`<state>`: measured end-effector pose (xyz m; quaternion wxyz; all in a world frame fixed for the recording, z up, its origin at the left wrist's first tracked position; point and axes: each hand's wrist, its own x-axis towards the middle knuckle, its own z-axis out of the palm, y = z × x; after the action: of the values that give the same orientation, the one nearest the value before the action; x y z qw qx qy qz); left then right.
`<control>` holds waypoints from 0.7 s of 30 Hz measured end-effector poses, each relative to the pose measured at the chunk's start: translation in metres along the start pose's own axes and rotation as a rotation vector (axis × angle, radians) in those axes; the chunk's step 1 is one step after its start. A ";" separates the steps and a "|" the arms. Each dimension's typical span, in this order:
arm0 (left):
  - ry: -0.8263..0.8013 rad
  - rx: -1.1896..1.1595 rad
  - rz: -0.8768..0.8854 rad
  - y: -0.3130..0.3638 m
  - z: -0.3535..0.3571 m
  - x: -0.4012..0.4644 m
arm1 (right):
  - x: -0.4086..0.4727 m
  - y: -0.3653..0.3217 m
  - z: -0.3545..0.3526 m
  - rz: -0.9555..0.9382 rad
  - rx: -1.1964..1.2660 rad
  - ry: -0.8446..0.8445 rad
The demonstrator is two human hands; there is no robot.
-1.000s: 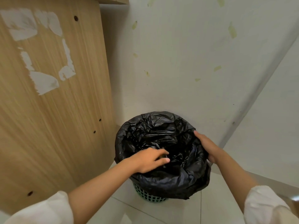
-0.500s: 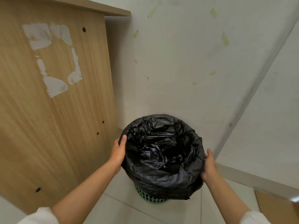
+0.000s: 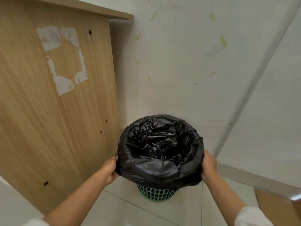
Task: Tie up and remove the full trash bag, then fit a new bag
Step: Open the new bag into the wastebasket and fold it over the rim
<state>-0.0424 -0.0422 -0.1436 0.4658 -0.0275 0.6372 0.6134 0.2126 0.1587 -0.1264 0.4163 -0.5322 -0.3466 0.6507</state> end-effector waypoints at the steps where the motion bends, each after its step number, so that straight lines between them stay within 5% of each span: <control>1: 0.073 0.037 0.022 0.001 -0.003 0.006 | -0.002 0.000 0.000 -0.008 0.008 -0.009; 5: 0.306 0.136 0.181 0.009 0.001 0.021 | 0.003 -0.003 0.001 -0.050 0.045 -0.041; 9: 0.488 0.332 0.458 0.039 0.021 0.004 | 0.000 -0.024 0.009 -0.288 -0.305 -0.054; 11: 0.388 0.535 0.548 0.060 0.029 -0.001 | -0.003 -0.032 0.015 -0.312 -0.539 -0.125; 15: 0.056 0.695 0.385 0.069 0.042 -0.001 | -0.011 -0.031 0.017 -0.333 -0.706 -0.098; 21: 0.003 0.172 0.550 0.028 0.036 -0.017 | -0.025 -0.016 -0.001 -0.675 -0.647 -0.136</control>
<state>-0.0295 -0.0156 -0.1048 0.2814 0.1851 0.6712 0.6603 0.2185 0.1423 -0.1023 0.3935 -0.4483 -0.7117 0.3710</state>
